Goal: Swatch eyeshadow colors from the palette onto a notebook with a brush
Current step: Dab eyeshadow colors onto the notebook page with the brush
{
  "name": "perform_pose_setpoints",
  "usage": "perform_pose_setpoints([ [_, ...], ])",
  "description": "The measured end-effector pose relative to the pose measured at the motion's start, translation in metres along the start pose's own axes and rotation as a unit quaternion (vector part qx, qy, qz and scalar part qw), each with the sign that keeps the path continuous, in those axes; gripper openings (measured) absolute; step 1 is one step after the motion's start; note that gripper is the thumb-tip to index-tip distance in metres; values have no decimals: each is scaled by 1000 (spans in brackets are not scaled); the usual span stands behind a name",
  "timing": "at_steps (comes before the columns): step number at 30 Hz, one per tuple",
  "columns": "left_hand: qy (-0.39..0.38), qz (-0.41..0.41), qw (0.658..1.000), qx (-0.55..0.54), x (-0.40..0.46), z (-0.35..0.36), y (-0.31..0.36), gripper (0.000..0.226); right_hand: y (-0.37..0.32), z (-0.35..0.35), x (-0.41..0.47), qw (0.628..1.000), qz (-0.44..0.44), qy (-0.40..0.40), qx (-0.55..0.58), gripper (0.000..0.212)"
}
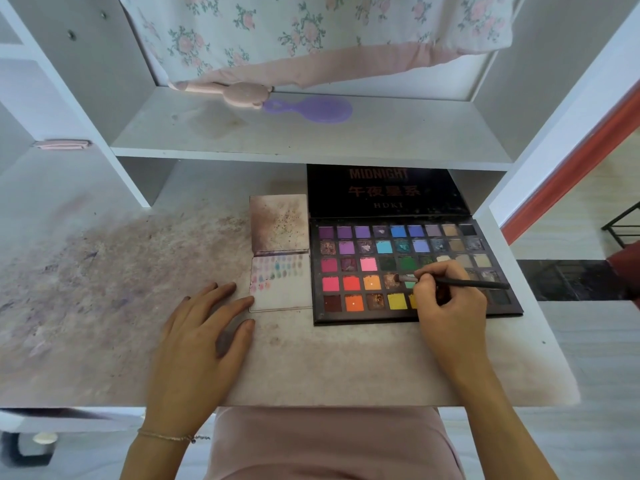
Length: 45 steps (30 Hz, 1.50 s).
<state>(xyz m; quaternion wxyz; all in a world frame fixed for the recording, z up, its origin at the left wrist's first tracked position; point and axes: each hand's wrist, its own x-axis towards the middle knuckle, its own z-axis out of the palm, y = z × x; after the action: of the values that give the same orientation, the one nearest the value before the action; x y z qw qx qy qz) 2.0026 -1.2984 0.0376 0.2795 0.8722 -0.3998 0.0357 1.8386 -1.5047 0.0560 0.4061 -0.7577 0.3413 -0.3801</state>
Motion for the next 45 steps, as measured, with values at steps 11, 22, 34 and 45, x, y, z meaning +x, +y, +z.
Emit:
perform_pose_setpoints([
  [11,2,1,1000,7,-1,1,-2,43,-22,36,-7,995,-10,-74,74,25],
  [22,-6,5,1000,19,-1,0,-2,42,-43,91,-1,985,-2,-167,38,10],
  [34,-16,0,1000,23,-2,1,-3,40,-43,92,-2,982,-4,-186,29,21],
  [45,-16,-4,1000,23,-2,0,-2,41,-40,92,-2,980,2,-196,14,17],
])
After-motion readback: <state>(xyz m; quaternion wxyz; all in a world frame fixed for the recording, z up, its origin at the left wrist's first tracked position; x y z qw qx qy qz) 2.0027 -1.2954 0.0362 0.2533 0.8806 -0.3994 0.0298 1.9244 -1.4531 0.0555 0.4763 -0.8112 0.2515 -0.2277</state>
